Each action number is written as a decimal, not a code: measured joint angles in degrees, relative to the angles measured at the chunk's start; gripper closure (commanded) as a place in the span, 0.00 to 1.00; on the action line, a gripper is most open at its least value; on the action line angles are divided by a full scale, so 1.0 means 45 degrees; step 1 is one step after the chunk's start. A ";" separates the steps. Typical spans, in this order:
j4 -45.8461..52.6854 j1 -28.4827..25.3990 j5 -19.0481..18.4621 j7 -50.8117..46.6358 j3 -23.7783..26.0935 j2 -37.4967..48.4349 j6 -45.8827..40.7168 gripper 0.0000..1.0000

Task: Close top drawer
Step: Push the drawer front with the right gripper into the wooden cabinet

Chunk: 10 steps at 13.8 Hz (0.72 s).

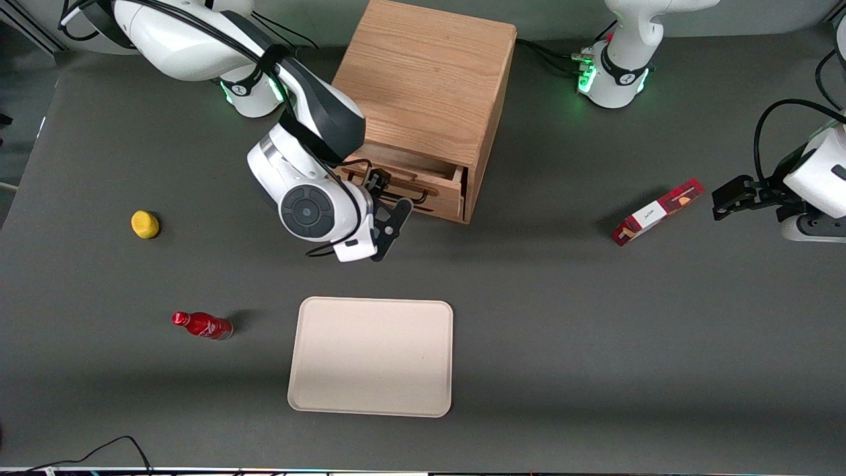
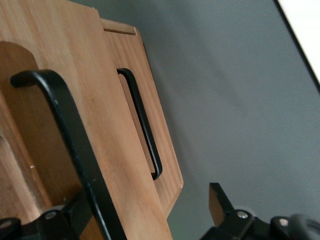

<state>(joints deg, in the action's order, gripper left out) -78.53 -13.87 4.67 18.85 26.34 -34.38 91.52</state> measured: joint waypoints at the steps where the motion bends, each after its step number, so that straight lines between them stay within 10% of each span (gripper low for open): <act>1: -0.0096 -0.0011 0.0007 -0.0054 0.0091 0.0012 0.0000 0.00; 10: -0.0758 -0.0035 0.0083 -0.0378 0.0448 0.0424 0.0076 0.00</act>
<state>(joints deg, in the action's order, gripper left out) -81.94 -14.03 5.05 17.15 28.36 -32.47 91.86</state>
